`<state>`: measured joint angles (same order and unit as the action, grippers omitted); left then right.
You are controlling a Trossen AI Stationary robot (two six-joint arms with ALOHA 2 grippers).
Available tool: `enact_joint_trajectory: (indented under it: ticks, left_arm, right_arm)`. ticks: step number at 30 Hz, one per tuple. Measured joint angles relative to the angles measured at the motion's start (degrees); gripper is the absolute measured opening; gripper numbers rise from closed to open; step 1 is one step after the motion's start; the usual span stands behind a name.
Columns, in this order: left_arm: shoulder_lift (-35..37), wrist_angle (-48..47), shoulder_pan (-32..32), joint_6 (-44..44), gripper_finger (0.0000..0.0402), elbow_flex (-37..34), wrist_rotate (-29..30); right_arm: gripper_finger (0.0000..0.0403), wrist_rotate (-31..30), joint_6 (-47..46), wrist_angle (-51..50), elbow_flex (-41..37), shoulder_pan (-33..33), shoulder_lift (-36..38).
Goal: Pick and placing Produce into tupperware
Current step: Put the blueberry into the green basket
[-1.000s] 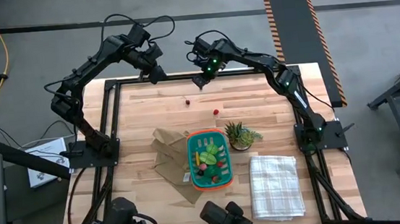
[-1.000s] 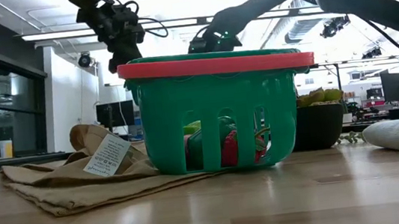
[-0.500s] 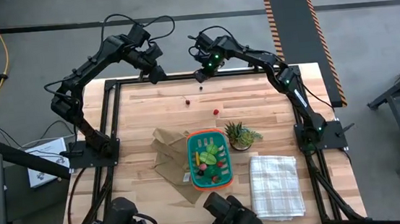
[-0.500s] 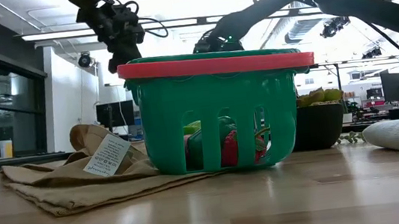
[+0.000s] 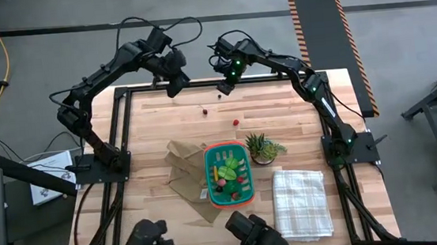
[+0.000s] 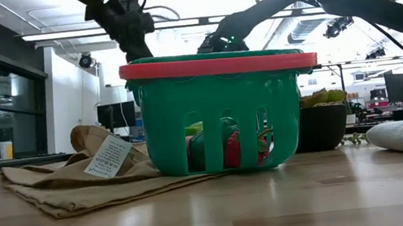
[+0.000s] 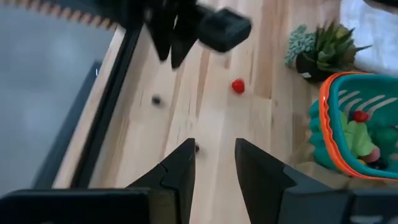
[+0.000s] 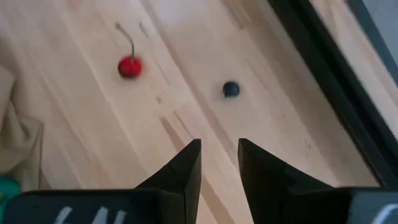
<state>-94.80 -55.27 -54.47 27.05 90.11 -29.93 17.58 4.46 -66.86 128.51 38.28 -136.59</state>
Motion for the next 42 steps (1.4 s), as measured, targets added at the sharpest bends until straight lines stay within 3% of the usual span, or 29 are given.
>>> enact_joint_trajectory:
  ticks: [3,8,16,25,42]
  left_arm:
    - [-0.52,3.83,1.09,0.49,0.0101,0.00,-3.06]
    - [-3.36,8.46,-0.40,-5.79,0.0101,-0.02,-10.96]
    - [-10.36,8.88,-2.35,-10.15,0.0101,-0.02,-20.27]
    - [-16.73,11.43,-2.16,-7.55,0.0101,-0.04,-18.69]
    - [-18.01,28.73,-1.54,4.32,0.0101,-0.04,-18.24]
  right_arm:
    - [0.0096,0.91,2.05,-3.17,0.01,0.15,0.00]
    - [0.0096,2.78,1.98,-8.30,0.01,1.49,0.00]
    - [0.0096,2.77,0.47,-8.59,0.02,3.86,2.28]
    - [0.0096,2.51,-1.61,-7.98,0.02,7.60,9.02]
    - [0.0096,1.93,-6.30,-9.02,0.02,10.12,17.59]
